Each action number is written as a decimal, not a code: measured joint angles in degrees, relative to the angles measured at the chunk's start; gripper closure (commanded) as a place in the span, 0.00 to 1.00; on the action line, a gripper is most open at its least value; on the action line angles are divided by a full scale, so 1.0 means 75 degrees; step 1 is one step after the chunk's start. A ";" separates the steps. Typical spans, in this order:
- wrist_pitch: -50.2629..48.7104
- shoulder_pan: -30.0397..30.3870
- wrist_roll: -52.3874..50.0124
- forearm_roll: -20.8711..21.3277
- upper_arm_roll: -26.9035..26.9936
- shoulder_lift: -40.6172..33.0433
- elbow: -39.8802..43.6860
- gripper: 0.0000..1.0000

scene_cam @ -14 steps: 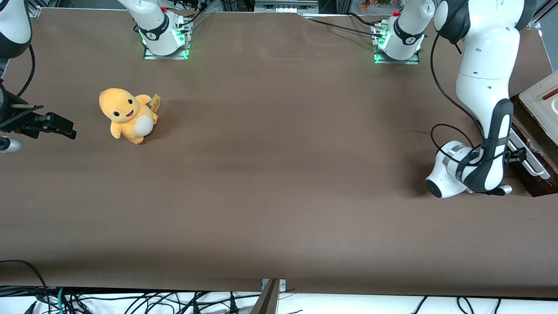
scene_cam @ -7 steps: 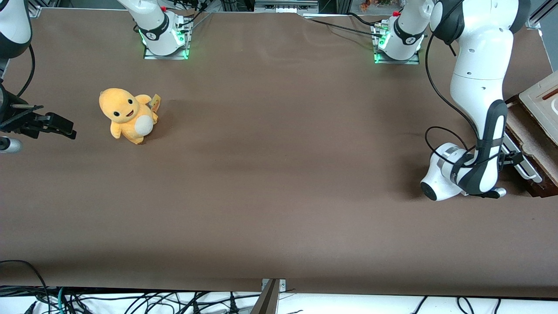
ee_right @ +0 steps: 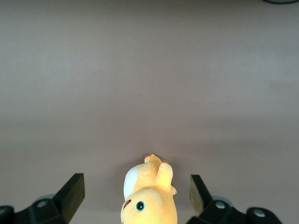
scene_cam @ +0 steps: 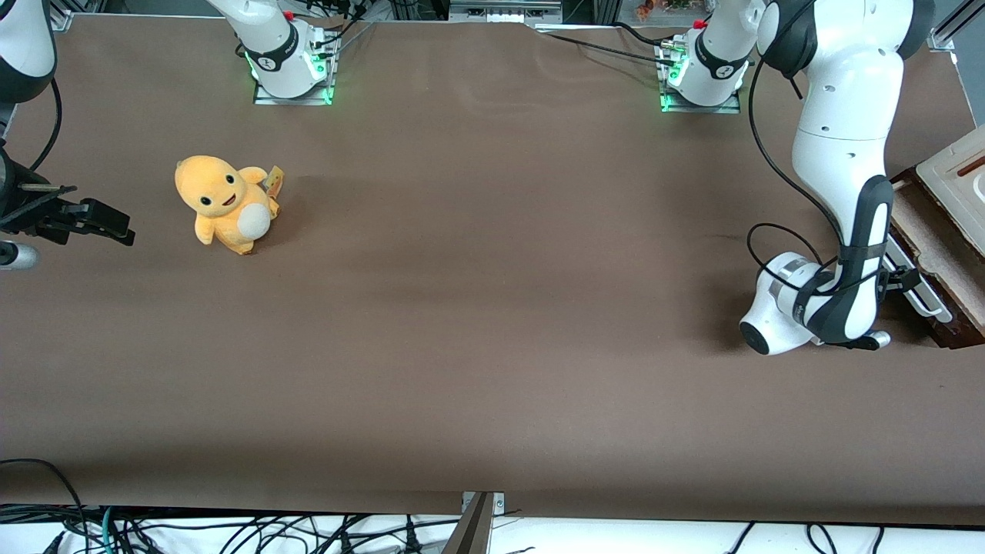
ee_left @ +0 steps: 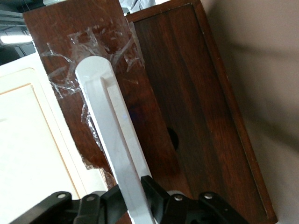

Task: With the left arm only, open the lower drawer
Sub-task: 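Pull the handle with the left gripper, sliding the drawer outward, then open the left gripper and lift it off the handle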

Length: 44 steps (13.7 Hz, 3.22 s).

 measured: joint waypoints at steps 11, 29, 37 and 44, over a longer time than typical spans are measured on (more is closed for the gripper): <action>0.0007 -0.0234 0.0073 -0.0151 -0.0073 0.0005 0.0032 0.00; 0.0080 -0.1271 0.0074 -0.4914 -0.0206 -0.0213 0.2242 0.00; 0.0155 -0.1245 0.0102 -0.6789 -0.0201 -0.0432 0.3271 0.00; 0.0697 -0.0729 0.0289 -0.7534 -0.0523 -0.0814 0.3745 0.00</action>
